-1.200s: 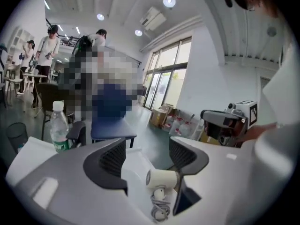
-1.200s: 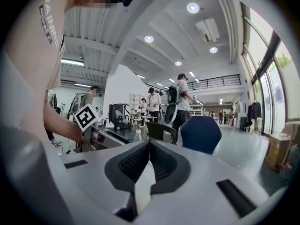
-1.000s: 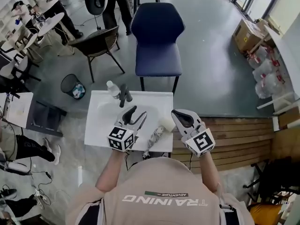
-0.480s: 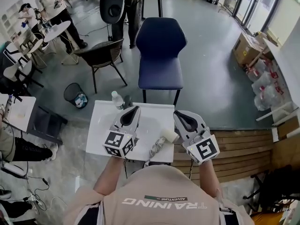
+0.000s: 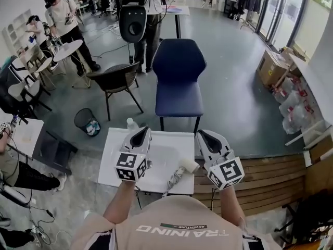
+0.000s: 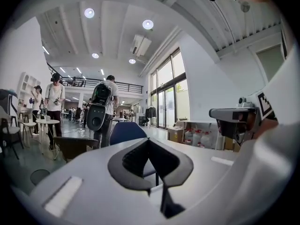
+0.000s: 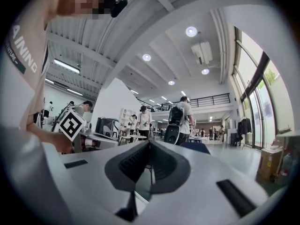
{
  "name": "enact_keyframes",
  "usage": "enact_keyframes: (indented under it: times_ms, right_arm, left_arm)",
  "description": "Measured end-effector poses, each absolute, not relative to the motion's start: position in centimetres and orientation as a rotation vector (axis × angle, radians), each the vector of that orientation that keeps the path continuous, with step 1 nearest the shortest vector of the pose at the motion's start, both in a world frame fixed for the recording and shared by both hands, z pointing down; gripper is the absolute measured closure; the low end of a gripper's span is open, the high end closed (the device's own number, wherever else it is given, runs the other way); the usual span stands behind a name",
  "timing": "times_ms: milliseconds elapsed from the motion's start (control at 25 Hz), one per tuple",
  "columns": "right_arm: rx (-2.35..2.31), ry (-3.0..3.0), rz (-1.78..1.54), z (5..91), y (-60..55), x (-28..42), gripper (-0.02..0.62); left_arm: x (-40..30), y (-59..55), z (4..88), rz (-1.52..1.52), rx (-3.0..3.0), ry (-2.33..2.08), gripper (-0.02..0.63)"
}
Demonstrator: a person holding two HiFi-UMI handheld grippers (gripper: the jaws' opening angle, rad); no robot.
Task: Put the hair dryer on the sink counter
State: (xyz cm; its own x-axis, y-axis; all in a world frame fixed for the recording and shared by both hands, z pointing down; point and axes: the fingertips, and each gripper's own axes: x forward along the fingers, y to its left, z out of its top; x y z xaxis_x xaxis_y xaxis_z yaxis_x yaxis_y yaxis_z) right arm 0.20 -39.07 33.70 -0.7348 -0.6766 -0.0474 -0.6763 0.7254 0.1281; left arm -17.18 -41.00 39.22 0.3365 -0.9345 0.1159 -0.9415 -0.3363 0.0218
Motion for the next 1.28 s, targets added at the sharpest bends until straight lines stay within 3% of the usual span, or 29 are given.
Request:
enact_keyframes:
  times_ms: [1280]
  right_arm:
    - [1.205, -2.802, -0.198, 36.6, -38.0, 3.1, 0.589]
  left_arm:
    - [-15.2, -41.1, 39.4, 0.170, 2.547, -1.670, 0.598]
